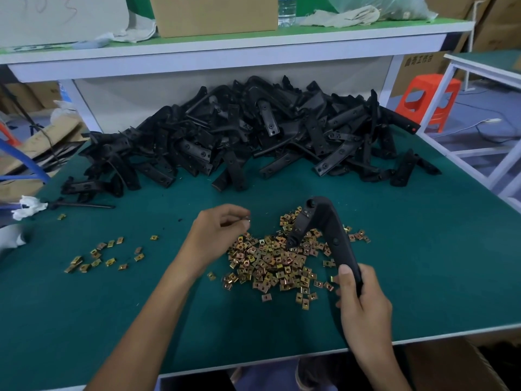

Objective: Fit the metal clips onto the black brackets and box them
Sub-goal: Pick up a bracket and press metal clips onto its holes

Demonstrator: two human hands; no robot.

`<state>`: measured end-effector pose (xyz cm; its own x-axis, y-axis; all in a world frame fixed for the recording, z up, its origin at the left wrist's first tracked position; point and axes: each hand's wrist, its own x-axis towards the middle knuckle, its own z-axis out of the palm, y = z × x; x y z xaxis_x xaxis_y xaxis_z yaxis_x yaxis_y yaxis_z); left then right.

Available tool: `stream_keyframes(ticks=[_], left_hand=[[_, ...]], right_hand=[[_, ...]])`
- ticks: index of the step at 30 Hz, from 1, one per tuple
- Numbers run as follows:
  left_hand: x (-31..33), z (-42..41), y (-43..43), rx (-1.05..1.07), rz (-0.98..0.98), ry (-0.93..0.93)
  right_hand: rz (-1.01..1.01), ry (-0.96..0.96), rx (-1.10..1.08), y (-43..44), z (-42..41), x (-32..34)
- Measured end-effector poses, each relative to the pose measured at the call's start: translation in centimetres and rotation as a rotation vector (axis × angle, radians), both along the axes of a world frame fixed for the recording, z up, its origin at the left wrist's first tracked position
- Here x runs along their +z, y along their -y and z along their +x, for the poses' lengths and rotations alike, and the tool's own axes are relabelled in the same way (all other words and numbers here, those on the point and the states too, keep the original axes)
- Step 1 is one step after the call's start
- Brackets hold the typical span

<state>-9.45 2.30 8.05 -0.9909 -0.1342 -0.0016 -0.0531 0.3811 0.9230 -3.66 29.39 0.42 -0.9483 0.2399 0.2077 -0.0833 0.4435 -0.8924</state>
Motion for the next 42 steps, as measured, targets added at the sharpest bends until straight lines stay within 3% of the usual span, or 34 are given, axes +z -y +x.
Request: stream_keyframes(ticks=[11,22,28,42], left_hand=[[1.0,2.3,-4.9,-0.182,0.318,0.032],[0.8,2.6,-6.3,-0.124,0.449,0.075],[1.2,2.5,-6.1,-0.102,0.467,0.039],[1.6,2.6,-5.5,-0.155,0.293,0.038]], right_hand=[[-0.073,-0.006,0.023,-0.2,0.0,0.4],[-0.097,-0.002,0.050,-0.5,-0.2,0.0],[-0.116,0.010,0.075,-0.5,-0.2,0.1],[-0.123,0.007,0.102,-0.4,-0.2,0.3]])
